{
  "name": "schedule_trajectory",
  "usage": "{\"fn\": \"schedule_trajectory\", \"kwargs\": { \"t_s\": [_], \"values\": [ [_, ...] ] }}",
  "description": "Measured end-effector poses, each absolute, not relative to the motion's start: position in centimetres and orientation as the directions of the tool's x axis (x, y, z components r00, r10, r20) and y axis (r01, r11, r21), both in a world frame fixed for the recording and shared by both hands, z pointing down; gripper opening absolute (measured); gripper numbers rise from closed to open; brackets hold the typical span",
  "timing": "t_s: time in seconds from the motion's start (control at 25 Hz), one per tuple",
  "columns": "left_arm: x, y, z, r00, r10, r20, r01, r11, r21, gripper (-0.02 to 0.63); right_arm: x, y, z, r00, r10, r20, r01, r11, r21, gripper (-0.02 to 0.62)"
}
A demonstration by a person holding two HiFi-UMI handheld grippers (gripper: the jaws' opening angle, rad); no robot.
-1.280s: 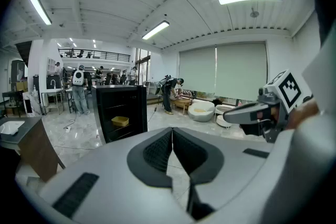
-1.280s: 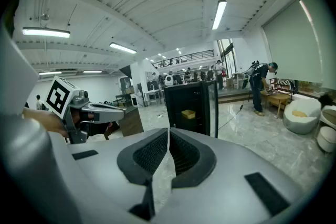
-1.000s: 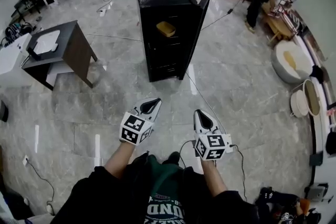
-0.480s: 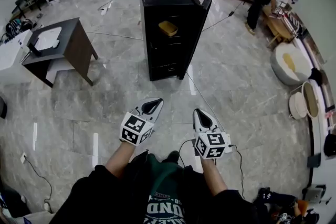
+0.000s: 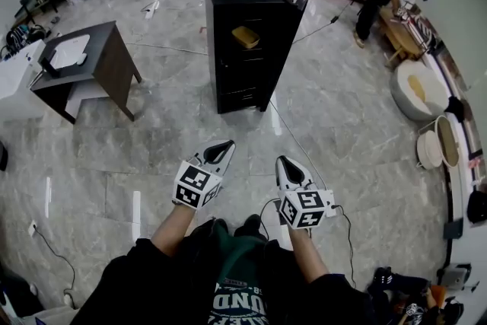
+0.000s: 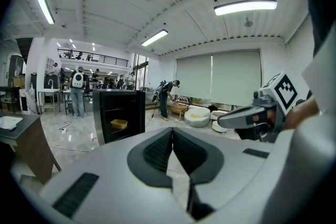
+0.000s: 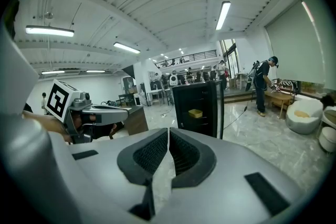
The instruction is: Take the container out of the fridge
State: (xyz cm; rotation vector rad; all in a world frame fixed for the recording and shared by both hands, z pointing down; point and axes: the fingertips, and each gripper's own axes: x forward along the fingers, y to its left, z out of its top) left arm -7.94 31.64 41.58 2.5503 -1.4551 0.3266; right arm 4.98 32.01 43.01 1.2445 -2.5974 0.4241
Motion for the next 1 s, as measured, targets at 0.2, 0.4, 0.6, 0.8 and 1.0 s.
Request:
{"fn": "schedule_trajectory", "kwargs": {
  "t_s": [0.2, 0.4, 0.6, 0.8, 1.0],
  "values": [
    [-8.4, 32.9, 42.0, 0.512, -0.814, 0.275, -0.854, -0.517, 0.060, 0.014, 4.1, 33.6, 43.5, -0.603, -0.724, 0.334, -0.793, 0.590, -0.153, 0.035],
    [-8.6, 34.4, 42.4, 0.525, -0.804, 0.281, -0.845, -0.532, 0.057, 0.014, 3.3, 35.1, 43.8, -0.598, -0.728, 0.334, -0.797, 0.584, -0.154, 0.035],
    [-9.5, 34.9, 42.6, 0.525, -0.801, 0.288, -0.844, -0.533, 0.055, 0.014, 2.3, 35.7, 44.1, -0.593, -0.731, 0.337, -0.801, 0.579, -0.153, 0.035],
    [-10.2, 34.8, 42.8, 0.517, -0.806, 0.287, -0.849, -0.526, 0.053, 0.014, 2.1, 35.6, 44.1, -0.591, -0.737, 0.329, -0.804, 0.574, -0.158, 0.035],
    [-10.7, 33.9, 43.0, 0.514, -0.807, 0.292, -0.850, -0.524, 0.047, 0.014, 1.9, 34.6, 44.4, -0.588, -0.741, 0.323, -0.807, 0.566, -0.170, 0.035]
  ]
}}
